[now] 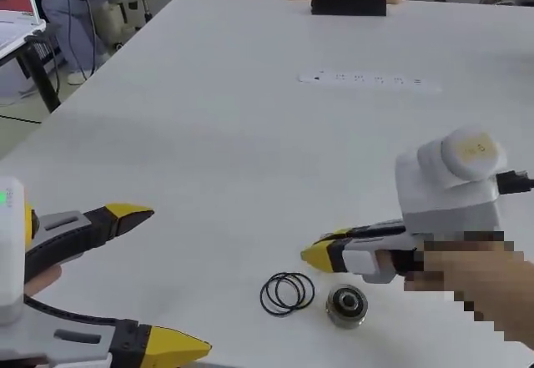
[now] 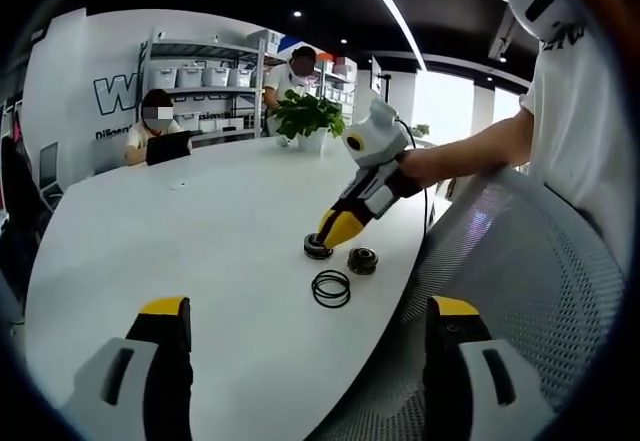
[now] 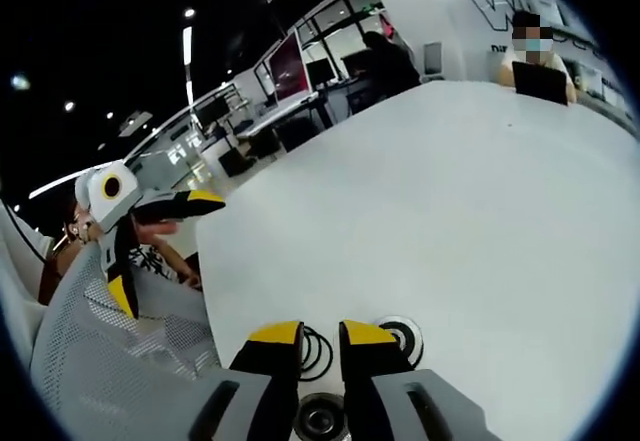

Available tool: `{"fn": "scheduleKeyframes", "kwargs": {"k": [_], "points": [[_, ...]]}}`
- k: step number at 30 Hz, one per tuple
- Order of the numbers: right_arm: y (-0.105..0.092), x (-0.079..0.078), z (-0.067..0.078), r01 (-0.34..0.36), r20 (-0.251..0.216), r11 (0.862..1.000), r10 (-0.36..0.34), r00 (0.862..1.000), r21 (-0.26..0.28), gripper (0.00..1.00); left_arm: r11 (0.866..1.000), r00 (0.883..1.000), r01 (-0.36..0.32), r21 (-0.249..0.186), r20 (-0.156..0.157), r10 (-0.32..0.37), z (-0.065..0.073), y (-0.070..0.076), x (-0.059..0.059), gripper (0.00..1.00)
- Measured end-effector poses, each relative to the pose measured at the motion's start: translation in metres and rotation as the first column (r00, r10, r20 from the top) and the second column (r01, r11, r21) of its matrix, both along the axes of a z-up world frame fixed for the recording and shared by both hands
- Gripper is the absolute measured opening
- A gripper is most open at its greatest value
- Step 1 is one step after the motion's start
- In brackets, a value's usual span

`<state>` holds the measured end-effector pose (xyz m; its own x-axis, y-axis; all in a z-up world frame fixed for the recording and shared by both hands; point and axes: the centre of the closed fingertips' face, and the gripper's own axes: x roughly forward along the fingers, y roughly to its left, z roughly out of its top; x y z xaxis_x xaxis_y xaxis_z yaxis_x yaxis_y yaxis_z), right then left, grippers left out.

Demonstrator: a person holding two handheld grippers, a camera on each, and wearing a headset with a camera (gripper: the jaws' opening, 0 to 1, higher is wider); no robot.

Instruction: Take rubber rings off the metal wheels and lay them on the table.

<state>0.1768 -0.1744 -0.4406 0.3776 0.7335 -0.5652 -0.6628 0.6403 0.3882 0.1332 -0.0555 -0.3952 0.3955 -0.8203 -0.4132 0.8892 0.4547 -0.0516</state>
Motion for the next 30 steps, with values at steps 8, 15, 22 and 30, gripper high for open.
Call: {"fn": "scheduleKeyframes", "kwargs": {"k": [8, 15, 22, 30], "points": [[-0.013, 0.014, 0.017, 0.072, 0.034, 0.996, -0.074, 0.997, 0.053, 0.16, 1.0, 1.0, 0.008, -0.002, 0.006, -0.008, 0.005, 0.0, 0.001, 0.96], [-0.027, 0.022, 0.024, 0.125, 0.056, 0.99, -0.128, 0.99, 0.068, 0.18, 0.999, 0.999, 0.031, 0.012, 0.029, -0.031, 0.015, -0.004, 0.008, 0.96], [-0.04, 0.029, 0.024, 0.158, 0.066, 0.986, -0.162, 0.985, 0.059, 0.18, 0.998, 0.995, 0.066, 0.02, 0.072, -0.068, 0.034, -0.012, 0.019, 0.96], [-0.056, 0.033, 0.017, 0.187, 0.07, 0.982, -0.188, 0.98, 0.022, 0.19, 0.992, 0.984, 0.118, 0.054, 0.125, -0.123, 0.054, -0.023, 0.03, 0.95]]}}
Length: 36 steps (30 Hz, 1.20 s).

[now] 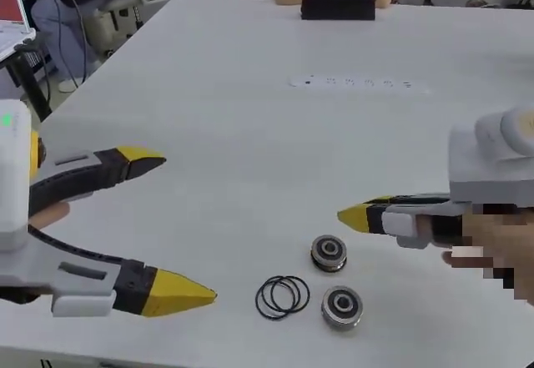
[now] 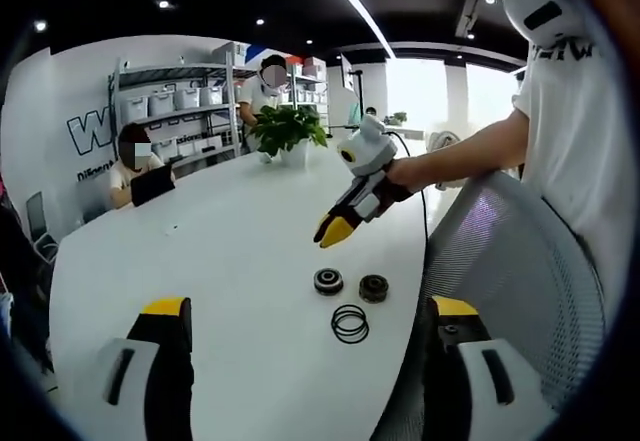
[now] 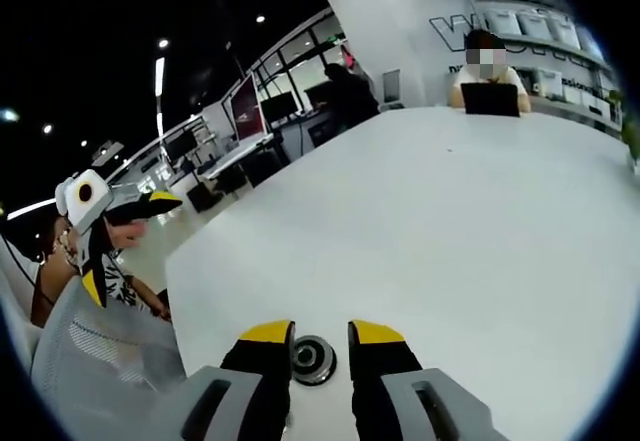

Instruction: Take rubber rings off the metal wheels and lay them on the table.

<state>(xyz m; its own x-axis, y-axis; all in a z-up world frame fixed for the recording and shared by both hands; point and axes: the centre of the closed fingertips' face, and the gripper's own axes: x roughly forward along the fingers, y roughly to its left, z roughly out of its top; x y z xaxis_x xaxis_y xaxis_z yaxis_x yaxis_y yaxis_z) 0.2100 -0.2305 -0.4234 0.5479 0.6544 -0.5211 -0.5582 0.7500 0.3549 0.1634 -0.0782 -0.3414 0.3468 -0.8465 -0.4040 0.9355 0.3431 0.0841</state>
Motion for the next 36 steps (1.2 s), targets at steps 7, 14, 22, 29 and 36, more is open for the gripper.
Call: {"fn": "scheduleKeyframes", "kwargs": {"k": [7, 14, 22, 29, 36], "points": [[-0.012, -0.002, -0.014, -0.001, -0.022, 0.998, 0.0, 1.0, -0.06, 0.19, 0.999, 0.997, 0.048, 0.005, 0.053, -0.048, 0.022, -0.012, 0.011, 0.95], [-0.017, -0.007, -0.027, -0.045, -0.033, 0.994, 0.042, 0.999, -0.096, 0.21, 0.995, 0.992, 0.097, 0.004, 0.078, -0.097, 0.038, -0.033, 0.022, 0.95], [-0.021, -0.019, -0.042, -0.118, -0.051, 0.981, 0.111, 0.992, -0.154, 0.21, 0.984, 0.978, 0.178, -0.013, 0.111, -0.176, 0.048, -0.073, 0.027, 0.88], [-0.023, -0.021, -0.044, -0.13, -0.049, 0.98, 0.124, 0.991, -0.148, 0.22, 0.969, 0.965, 0.243, -0.033, 0.11, -0.238, 0.042, -0.103, 0.026, 0.83], [-0.017, -0.024, -0.044, -0.162, -0.036, 0.977, 0.159, 0.987, -0.137, 0.24, 0.956, 0.953, 0.291, -0.04, 0.099, -0.286, 0.026, -0.127, 0.022, 0.71]]}}
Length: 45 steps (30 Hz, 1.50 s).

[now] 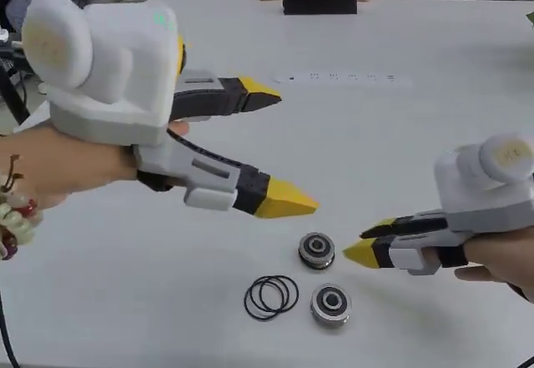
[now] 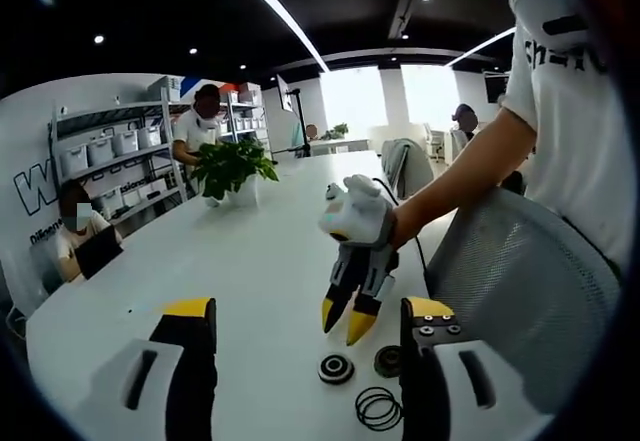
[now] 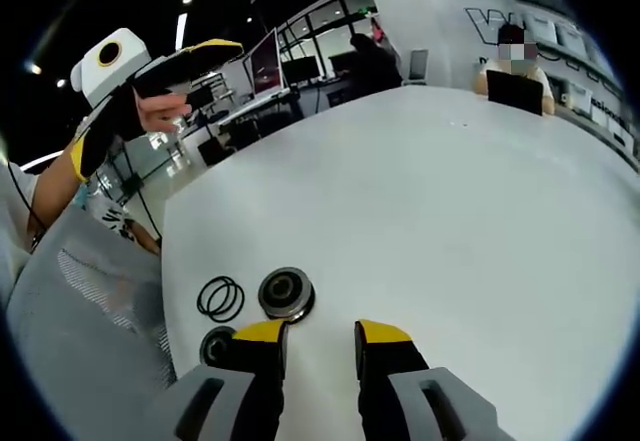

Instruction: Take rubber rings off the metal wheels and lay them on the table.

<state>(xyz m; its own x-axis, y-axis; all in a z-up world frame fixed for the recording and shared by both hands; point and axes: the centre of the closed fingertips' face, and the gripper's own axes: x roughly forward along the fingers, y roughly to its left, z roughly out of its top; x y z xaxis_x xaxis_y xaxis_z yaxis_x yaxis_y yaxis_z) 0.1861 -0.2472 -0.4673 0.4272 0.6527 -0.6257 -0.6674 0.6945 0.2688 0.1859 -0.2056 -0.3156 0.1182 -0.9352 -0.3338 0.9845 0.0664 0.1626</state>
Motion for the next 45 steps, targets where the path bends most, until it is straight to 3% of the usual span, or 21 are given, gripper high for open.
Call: {"fn": "scheduleKeyframes", "kwargs": {"k": [5, 12, 16, 20, 25, 30, 38, 45], "points": [[0.004, -0.001, 0.0, -0.022, 0.012, 1.0, 0.022, 1.0, 0.006, 0.26, 1.0, 1.0, 0.013, -0.001, -0.012, -0.013, -0.019, -0.006, 0.009, 0.62], [0.01, -0.003, -0.002, -0.054, 0.03, 0.999, 0.054, 0.998, 0.006, 0.26, 0.999, 0.998, -0.013, -0.031, -0.062, 0.012, -0.046, -0.012, 0.02, 0.45], [0.014, -0.003, -0.002, -0.068, 0.039, 0.998, 0.068, 0.997, 0.008, 0.26, 0.999, 0.997, -0.028, -0.027, -0.078, 0.026, -0.061, -0.012, 0.021, 0.36], [0.016, -0.003, -0.003, -0.082, 0.044, 0.997, 0.081, 0.996, 0.005, 0.26, 1.0, 0.994, -0.024, 0.009, -0.105, 0.025, -0.081, -0.011, 0.016, 0.34], [0.018, -0.004, -0.004, -0.095, 0.048, 0.996, 0.094, 0.994, 0.002, 0.26, 0.998, 0.995, -0.007, 0.07, -0.1, 0.014, -0.102, -0.011, 0.01, 0.29], [0.021, -0.006, -0.007, -0.109, 0.046, 0.994, 0.11, 0.993, -0.008, 0.25, 0.996, 0.989, -0.042, 0.078, -0.138, 0.052, -0.12, -0.012, 0.013, 0.25], [0.025, -0.008, -0.009, -0.127, 0.053, 0.992, 0.128, 0.99, -0.024, 0.24, 0.992, 0.99, -0.019, 0.128, -0.137, 0.037, -0.137, -0.013, 0.006, 0.2], [0.029, -0.008, -0.01, -0.14, 0.066, 0.989, 0.143, 0.988, -0.039, 0.23, 0.991, 0.987, -0.027, 0.132, -0.153, 0.047, -0.141, -0.013, 0.006, 0.13]]}}
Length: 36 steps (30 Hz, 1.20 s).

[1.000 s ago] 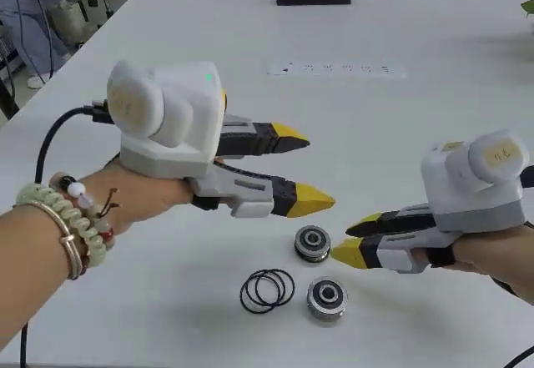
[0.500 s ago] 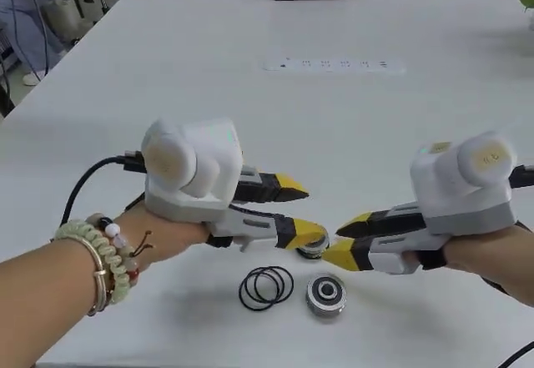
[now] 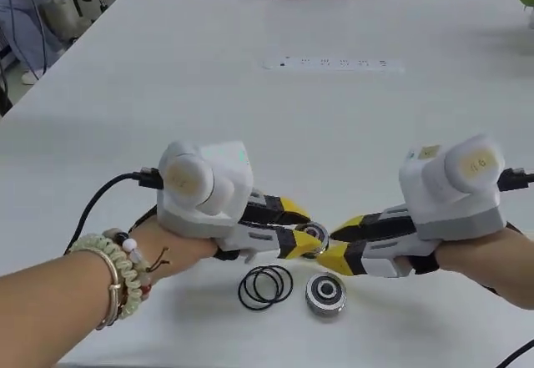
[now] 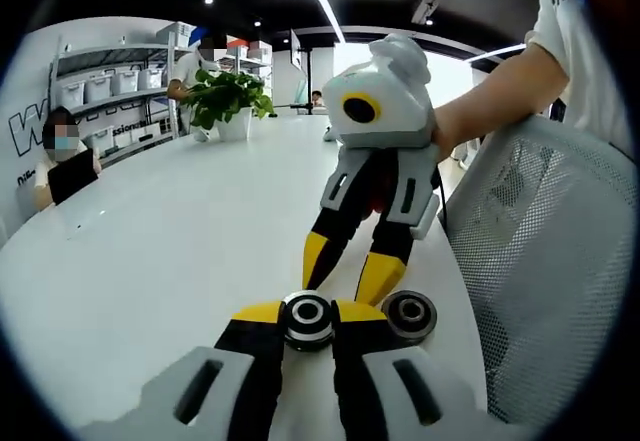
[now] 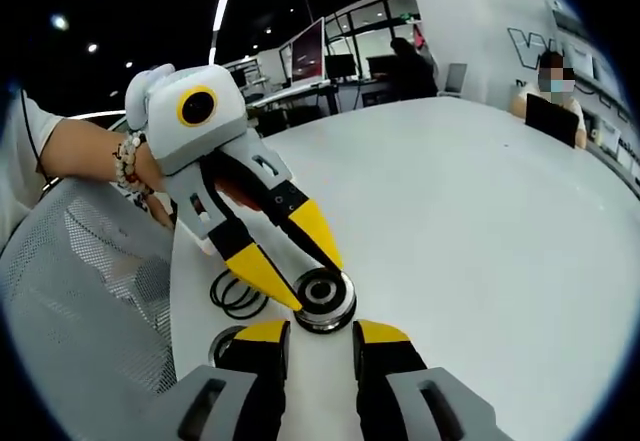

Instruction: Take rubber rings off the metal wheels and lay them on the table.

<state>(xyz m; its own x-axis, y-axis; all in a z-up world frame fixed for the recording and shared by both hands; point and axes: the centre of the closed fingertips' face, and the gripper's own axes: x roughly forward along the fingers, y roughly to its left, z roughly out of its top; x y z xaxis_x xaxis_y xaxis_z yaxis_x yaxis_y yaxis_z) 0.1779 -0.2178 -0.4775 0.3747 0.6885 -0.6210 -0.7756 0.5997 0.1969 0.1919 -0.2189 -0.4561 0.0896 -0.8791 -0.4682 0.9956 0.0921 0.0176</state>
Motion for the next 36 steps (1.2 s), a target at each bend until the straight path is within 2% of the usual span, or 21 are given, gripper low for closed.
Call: {"fn": "scheduleKeyframes", "kwargs": {"k": [2, 3, 5, 15, 28, 31, 34, 36], "points": [[0.0008, 0.0007, -0.0007, -0.003, 0.005, 1.0, 0.003, 1.0, -0.007, 0.23, 1.0, 1.0, 0.009, 0.015, 0.006, -0.009, -0.0037, 0.0002, -0.0019, 0.13], [0.0012, 0.001, -0.0009, -0.005, 0.009, 1.0, 0.005, 1.0, -0.011, 0.23, 1.0, 1.0, 0.008, -0.005, 0.011, -0.008, -0.0014, -0.0017, -0.0009, 0.13], [0.0018, 0.0014, -0.0011, -0.005, 0.016, 1.0, 0.006, 1.0, -0.017, 0.22, 1.0, 1.0, 0.006, 0.002, -0.002, -0.006, -0.0014, 0.0025, 0.0012, 0.12], [0.0002, 0.0025, -0.003, -0.01, 0.034, 0.999, 0.011, 0.999, -0.036, 0.19, 1.0, 1.0, -0.018, 0.0, -0.005, 0.018, -0.0011, 0.0027, 0.0015, 0.09], [-0.002, 0.0028, -0.0039, -0.017, 0.05, 0.998, 0.02, 0.999, -0.057, 0.14, 1.0, 1.0, -0.013, -0.004, 0.01, 0.013, -0.002, 0.0021, -0.0015, 0.08], [-0.0036, 0.0024, -0.0035, -0.026, 0.054, 0.997, 0.03, 0.998, -0.067, 0.1, 1.0, 1.0, -0.017, -0.011, 0.01, 0.017, -0.002, 0.0019, -0.0018, 0.08], [-0.0063, 0.0039, -0.0024, -0.018, 0.061, 0.998, 0.023, 0.998, -0.068, 0.02, 1.0, 1.0, -0.018, -0.012, 0.009, 0.018, -0.002, 0.0011, -0.0014, 0.08], [-0.0056, 0.0038, -0.0025, -0.019, 0.058, 0.998, 0.023, 0.998, -0.067, 0.02, 1.0, 1.0, -0.018, -0.01, 0.01, 0.018, -0.0021, 0.0008, -0.0015, 0.08]]}}
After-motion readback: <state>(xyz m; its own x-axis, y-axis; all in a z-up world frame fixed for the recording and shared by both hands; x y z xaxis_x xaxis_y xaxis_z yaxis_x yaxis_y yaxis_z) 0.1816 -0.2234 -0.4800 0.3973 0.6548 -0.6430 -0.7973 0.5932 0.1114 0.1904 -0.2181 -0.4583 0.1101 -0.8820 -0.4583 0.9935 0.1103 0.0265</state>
